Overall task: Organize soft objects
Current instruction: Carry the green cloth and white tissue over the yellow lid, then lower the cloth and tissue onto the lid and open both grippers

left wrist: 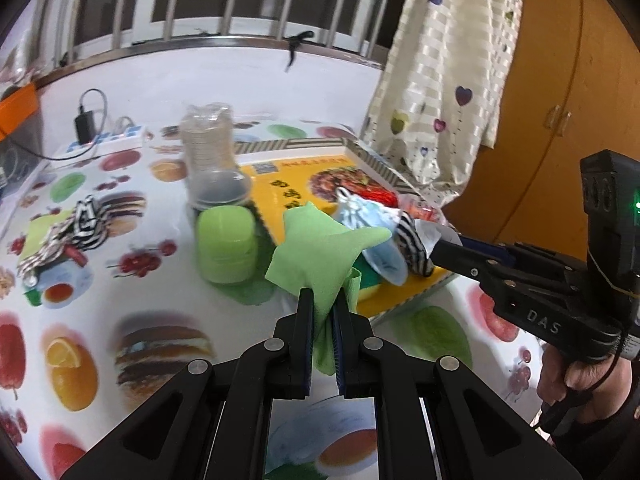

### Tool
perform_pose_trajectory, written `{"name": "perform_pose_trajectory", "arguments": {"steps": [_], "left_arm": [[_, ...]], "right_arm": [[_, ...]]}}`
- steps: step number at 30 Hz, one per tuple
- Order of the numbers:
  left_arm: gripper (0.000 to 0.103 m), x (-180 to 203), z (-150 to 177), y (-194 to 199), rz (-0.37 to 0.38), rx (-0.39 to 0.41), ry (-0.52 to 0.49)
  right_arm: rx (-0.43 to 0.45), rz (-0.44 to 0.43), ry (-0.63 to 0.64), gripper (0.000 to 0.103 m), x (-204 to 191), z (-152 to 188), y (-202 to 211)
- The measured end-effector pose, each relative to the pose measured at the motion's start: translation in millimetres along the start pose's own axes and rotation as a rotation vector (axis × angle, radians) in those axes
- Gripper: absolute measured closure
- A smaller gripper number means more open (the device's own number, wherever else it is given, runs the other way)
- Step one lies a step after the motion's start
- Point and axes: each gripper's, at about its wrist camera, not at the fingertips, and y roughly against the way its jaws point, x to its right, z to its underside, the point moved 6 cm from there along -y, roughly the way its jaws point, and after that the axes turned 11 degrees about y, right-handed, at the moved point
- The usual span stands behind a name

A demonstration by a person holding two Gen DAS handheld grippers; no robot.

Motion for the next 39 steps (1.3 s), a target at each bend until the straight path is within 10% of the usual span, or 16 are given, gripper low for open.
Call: {"name": "perform_pose_trajectory", "arguments": {"steps": [23, 39], "left_arm": [[0.095, 31, 8, -72, 0.078, -0.167, -0.025], [0.095, 30, -22, -115, 0.060, -0.148, -0.012]], "right_arm": [[-0.129, 0.038, -0.080, 0.082, 44, 20, -44], [-0.138, 0.041, -0.088, 0.082, 64, 3, -77]]}}
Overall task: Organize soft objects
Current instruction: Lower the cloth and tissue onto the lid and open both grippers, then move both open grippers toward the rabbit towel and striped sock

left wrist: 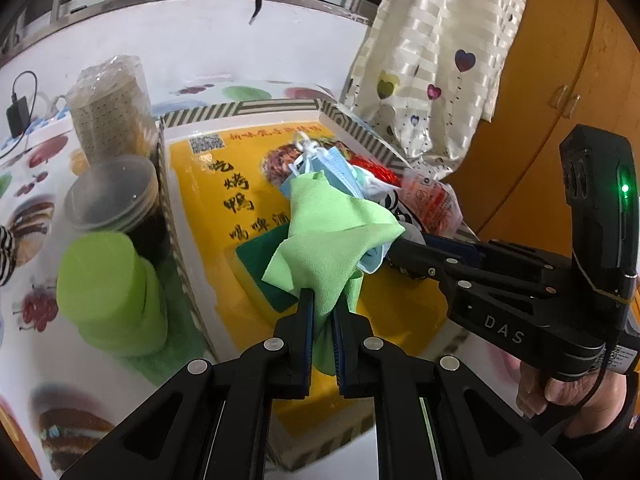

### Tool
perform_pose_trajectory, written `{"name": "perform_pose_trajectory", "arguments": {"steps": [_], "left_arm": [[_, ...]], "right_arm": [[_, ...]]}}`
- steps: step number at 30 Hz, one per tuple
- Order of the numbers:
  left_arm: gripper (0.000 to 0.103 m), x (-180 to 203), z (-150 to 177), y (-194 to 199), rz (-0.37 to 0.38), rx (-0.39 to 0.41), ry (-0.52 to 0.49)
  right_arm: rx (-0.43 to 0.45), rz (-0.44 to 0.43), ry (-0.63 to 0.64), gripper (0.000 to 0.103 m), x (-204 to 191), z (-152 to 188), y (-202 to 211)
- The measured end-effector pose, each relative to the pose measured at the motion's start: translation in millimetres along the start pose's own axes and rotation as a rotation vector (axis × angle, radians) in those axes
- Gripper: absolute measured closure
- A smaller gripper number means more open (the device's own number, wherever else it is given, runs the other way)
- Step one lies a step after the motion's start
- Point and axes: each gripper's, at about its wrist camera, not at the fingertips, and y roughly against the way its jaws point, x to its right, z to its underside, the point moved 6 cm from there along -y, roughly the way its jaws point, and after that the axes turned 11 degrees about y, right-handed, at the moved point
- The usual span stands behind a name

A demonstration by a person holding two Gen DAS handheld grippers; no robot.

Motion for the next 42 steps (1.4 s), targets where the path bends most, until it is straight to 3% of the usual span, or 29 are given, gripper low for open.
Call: {"name": "perform_pose_trajectory", "arguments": {"steps": [5, 7, 9, 25, 42], "left_arm": [[0.089, 0, -3, -1, -0.011, 0.012, 0.000], [0.078, 0, -3, 0, -0.014, 0.011, -0.001], [0.074, 1, -3, 0, -0.009, 0.013, 0.002], [0.072, 0, 13, 58, -0.002, 0.090, 0.010], [0.072, -45, 32, 118, -0.109, 0.184, 0.092]], "right_arm": [[0.017, 0.003, 0.020, 0.078, -3, -4, 2], [0.032, 0.005, 0.026, 0.063, -6, -3, 6], [0.043, 0.004, 0.029, 0.059, -8, -3, 11], [0.112, -0.003, 0.075, 0.059, -38, 0, 57], [0.154, -0.105, 0.186, 0.059, -111, -3, 72]]}}
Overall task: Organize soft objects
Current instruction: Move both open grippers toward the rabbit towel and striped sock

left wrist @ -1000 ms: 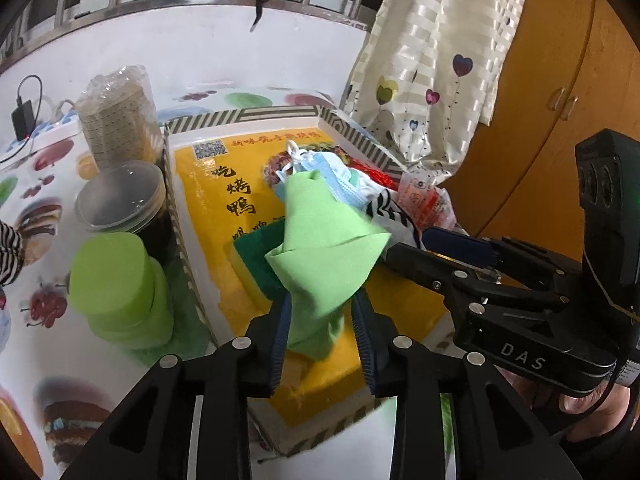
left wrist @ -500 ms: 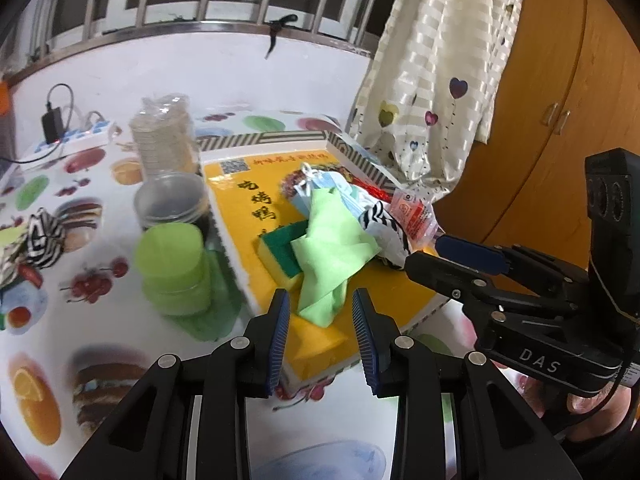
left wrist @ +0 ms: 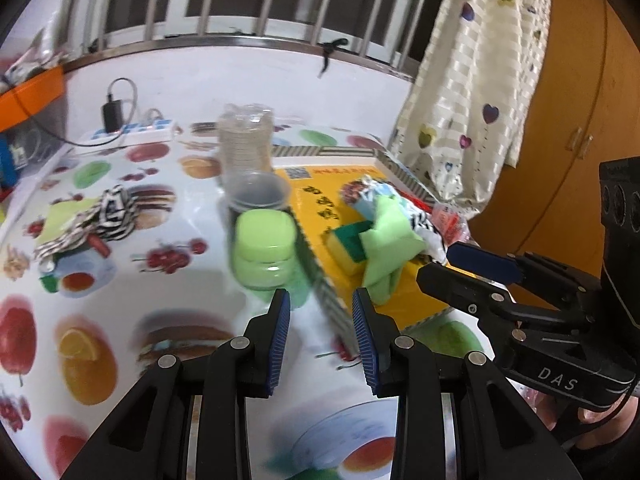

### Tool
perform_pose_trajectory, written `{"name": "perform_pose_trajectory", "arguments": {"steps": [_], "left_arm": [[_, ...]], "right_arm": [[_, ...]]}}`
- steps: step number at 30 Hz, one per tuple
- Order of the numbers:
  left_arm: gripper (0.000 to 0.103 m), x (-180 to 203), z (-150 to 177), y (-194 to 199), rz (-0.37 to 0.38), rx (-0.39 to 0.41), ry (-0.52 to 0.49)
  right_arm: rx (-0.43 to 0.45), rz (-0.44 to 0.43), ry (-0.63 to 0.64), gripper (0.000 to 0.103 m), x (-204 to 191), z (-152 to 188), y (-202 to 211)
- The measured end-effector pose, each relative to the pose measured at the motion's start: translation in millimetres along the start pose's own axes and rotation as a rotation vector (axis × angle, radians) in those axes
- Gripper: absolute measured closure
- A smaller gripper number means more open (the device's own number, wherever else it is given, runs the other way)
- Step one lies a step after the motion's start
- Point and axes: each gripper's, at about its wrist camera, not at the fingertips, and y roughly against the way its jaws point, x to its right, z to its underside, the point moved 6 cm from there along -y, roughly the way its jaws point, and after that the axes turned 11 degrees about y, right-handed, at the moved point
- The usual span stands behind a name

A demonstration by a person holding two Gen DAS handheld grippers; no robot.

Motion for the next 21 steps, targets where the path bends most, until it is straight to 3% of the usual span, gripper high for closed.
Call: {"name": "perform_pose_trajectory", "arguments": {"steps": [21], "left_arm": [[0.072, -94, -18, 33, -0.135, 0.079, 0.142]], "right_arm": [[0.004, -0.164, 0.179, 0.059, -86, -46, -45]]}}
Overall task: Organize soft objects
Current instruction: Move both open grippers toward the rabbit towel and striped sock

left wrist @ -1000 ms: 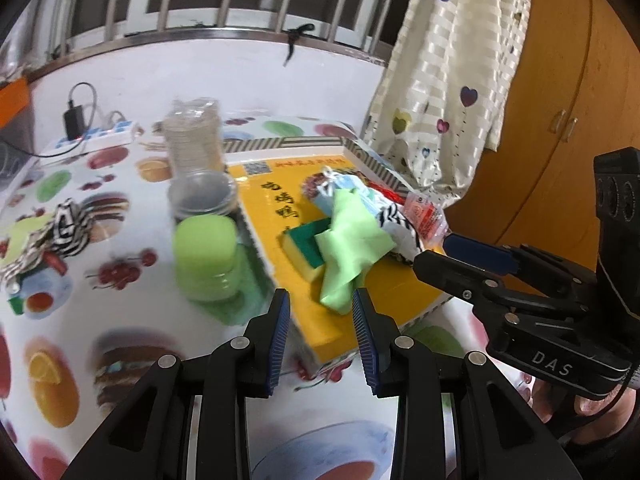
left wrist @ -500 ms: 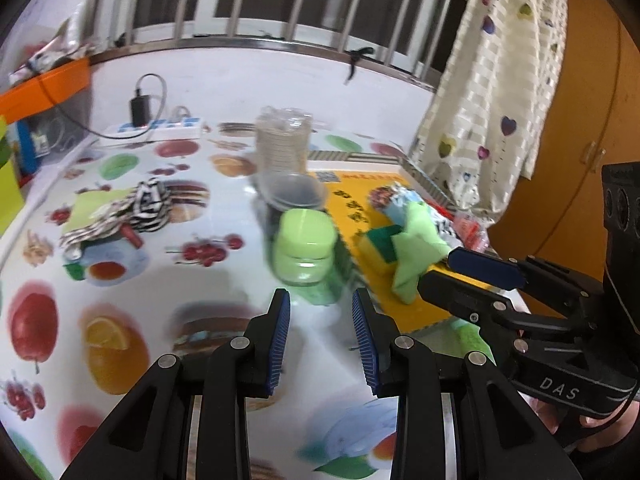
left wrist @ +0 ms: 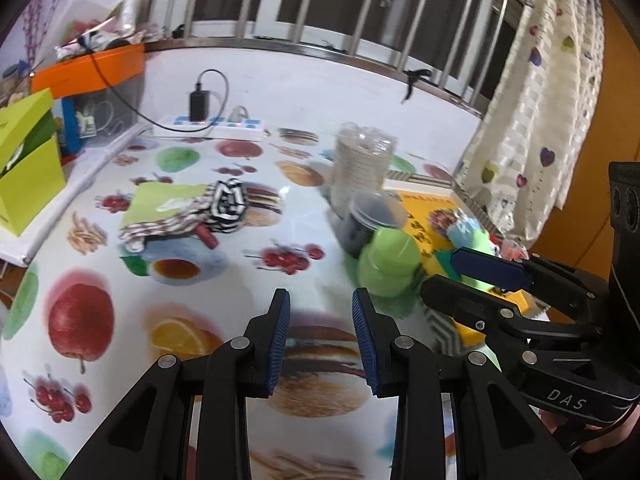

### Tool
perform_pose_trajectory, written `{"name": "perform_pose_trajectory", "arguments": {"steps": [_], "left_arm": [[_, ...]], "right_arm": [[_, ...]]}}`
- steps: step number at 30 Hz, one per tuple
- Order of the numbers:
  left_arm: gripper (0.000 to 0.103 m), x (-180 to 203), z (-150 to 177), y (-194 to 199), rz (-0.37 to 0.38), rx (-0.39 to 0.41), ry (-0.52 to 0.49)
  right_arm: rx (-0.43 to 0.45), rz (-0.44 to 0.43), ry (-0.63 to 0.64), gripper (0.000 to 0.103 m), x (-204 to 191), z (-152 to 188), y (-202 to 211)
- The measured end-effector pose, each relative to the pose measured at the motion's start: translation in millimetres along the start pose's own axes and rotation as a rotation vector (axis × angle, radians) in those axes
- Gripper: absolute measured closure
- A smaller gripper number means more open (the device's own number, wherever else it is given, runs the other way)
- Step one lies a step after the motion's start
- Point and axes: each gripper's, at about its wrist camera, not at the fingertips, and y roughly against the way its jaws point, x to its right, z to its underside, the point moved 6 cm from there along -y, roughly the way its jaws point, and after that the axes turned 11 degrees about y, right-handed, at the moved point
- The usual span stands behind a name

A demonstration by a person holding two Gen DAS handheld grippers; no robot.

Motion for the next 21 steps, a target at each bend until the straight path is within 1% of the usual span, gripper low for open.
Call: {"name": "perform_pose_trajectory", "arguments": {"steps": [6, 14, 21], "left_arm": [[0.072, -28, -15, 3, -0.039, 0.028, 0.037], [0.071, -70, -31, 2, -0.101, 0.051, 0.092], [0.063, -99, -44, -6, -0.132, 0.056, 0.122]], "right_arm": [[0.008, -0.042, 0.022, 0.059, -13, -21, -20], [0.008, -0.086, 0.005, 0.059, -25, -40, -45], [-0.014, -0.094, -0.024, 0.059, -27, -49, -71]]}}
